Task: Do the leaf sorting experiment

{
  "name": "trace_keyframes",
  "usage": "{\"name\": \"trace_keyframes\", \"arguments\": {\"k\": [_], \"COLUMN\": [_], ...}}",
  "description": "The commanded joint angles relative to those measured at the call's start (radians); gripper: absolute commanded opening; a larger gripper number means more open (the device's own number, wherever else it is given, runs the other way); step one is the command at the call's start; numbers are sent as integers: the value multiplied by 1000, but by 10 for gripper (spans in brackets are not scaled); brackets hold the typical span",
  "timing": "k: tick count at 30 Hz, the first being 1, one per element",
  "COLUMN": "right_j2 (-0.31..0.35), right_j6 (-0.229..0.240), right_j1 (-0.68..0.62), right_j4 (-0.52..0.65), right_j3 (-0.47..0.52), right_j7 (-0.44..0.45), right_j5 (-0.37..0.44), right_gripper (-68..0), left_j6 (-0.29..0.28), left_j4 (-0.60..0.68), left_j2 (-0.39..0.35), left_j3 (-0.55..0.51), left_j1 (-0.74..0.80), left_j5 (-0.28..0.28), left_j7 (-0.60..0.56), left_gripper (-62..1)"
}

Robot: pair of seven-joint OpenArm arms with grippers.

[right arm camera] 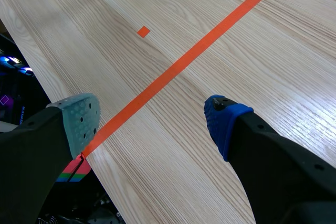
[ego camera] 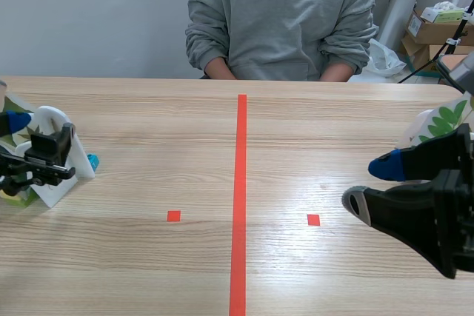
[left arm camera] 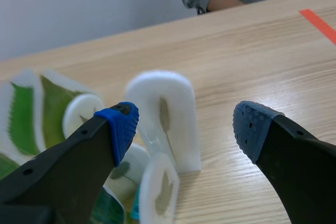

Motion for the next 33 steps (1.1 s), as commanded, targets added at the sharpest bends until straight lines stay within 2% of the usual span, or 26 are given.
{"name": "trace_keyframes", "arguments": {"k": [1,6,9,13,16,24,33], "right_j2": [13,13,13,13,13,13,13], "right_j6": [8,8,8,8,8,8,8], "right_j1": [12,12,12,12,12,12,12], "right_j4": [0,0,0,0,0,0,0], "right_j3": [5,5,5,5,5,5,5], "right_j7": [15,15,15,15,16,16,16], "right_j5": [11,11,11,9,4,4,4], "right_gripper": [-264,-264,-264,-264,-264,-264,-264], "left_j6": [5,4,-18,-71,-98,-138,-143], "left_j4": [45,209,299,410,484,630,719], "left_j2": [-23,-63,-82,-99,-102,-101,-101], "left_j3": [-19,-32,-31,-31,-31,-31,-31], "left_j1": [32,152,226,327,394,529,631], "left_j5": [-6,-6,-9,-82,-109,-143,-157], "left_j7": [6,12,21,47,71,117,143], "left_gripper": [-202,-202,-202,-202,-201,-201,-201]}}
